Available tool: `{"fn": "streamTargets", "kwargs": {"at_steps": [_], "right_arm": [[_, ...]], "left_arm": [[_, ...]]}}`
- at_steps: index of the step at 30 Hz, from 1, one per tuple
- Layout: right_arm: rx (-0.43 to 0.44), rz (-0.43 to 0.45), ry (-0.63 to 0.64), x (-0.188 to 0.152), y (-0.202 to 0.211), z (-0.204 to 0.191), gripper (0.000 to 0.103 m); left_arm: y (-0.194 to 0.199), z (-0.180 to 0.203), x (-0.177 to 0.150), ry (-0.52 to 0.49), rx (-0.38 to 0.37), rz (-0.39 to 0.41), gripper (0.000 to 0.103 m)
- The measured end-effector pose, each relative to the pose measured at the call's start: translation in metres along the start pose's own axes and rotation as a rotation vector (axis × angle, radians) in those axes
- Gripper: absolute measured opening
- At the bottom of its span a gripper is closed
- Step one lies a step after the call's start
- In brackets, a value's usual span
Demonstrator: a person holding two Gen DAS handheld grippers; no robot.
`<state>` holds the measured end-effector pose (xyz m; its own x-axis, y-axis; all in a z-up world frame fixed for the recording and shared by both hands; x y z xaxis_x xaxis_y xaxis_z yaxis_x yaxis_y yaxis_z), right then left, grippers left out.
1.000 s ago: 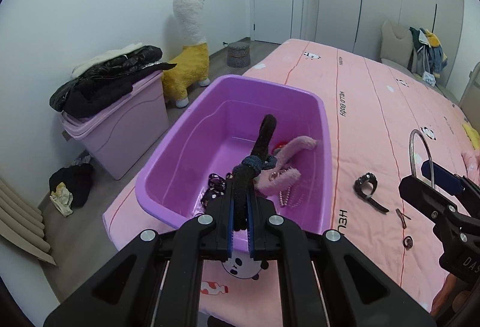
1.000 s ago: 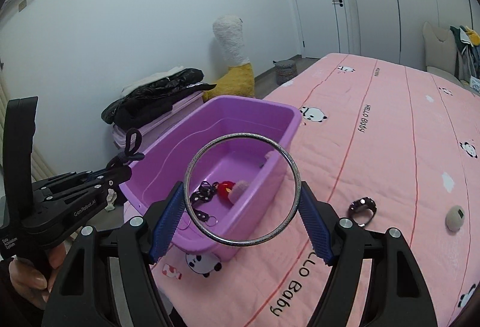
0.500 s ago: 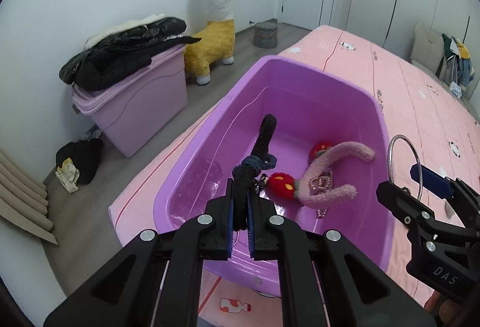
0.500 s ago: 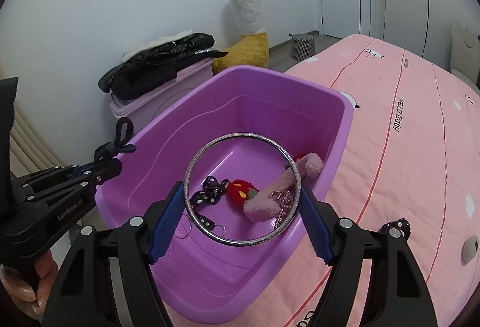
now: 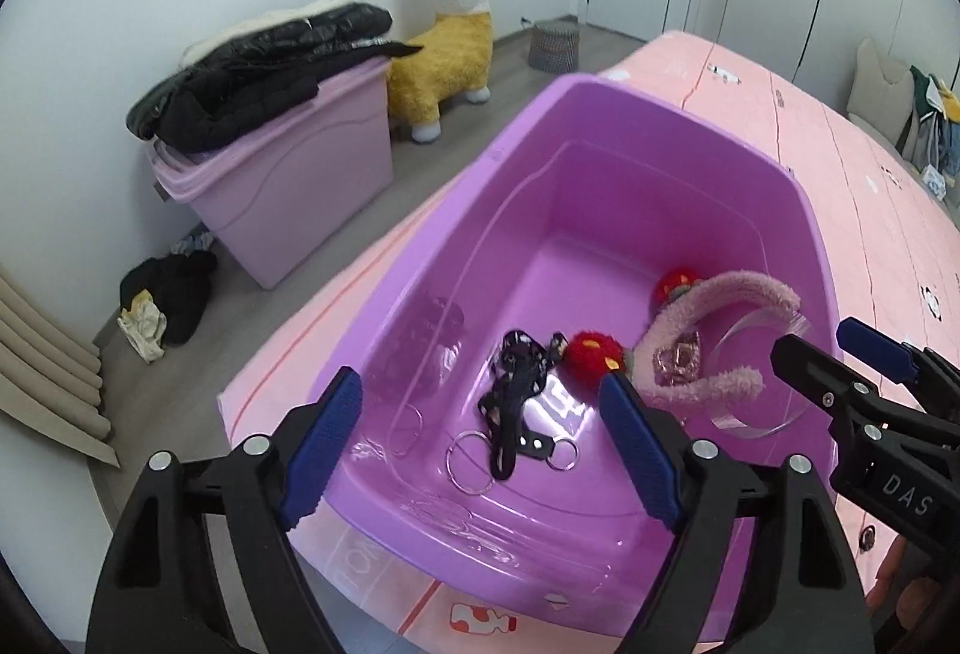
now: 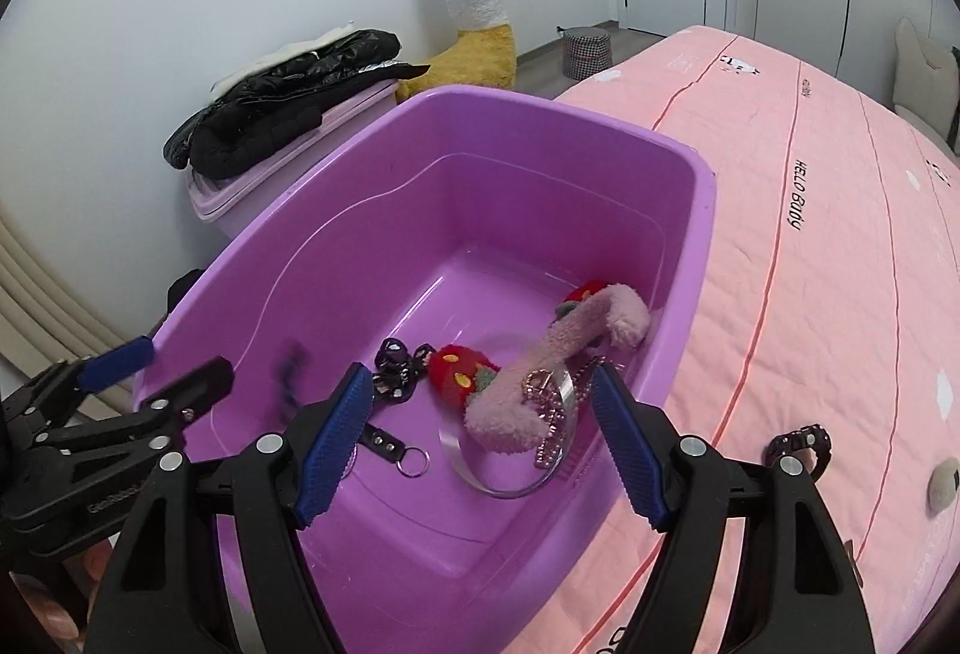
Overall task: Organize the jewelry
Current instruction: 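Open both tools to drop the bangle and hair tie into the tub, then move both tools back over the watch and coin purse on the bedspread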
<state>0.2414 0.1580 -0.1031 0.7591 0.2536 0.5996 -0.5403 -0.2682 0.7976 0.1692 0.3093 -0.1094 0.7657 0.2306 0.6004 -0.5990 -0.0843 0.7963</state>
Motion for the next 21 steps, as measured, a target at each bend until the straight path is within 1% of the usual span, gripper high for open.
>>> {"fn": "streamTargets", "kwargs": {"at_steps": [2,12,21], "right_arm": [[-0.01,0.008,0.003,-0.001,0.002,0.002,0.072],[-0.012,0.025,0.003,-0.01,0.016,0.006,0.072],[0.0,0.034,-0.006,-0.02,0.032,0.01,0.072]], "left_arm": [[0.001,0.002,0.0,-0.011,-0.002,0.0,0.079],[0.005,0.001,-0.006,0.022,-0.009,-0.029,0.079],[0.021,0.008,-0.01,0.018,-0.012,-0.015,0.079]]}}
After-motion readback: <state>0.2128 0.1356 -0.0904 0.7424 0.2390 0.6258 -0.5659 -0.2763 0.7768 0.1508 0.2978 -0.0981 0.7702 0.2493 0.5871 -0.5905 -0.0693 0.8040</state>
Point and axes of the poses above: each gripper's, at about its wrist camera, not at the fingertips, and y roughly against the way its jaws point, z to its right, x to its top, the point moved 4 cm from there along -y, roughly the way its jaws point, and after that the axes turned 8 degrees about -x, right-handed, at the moved point
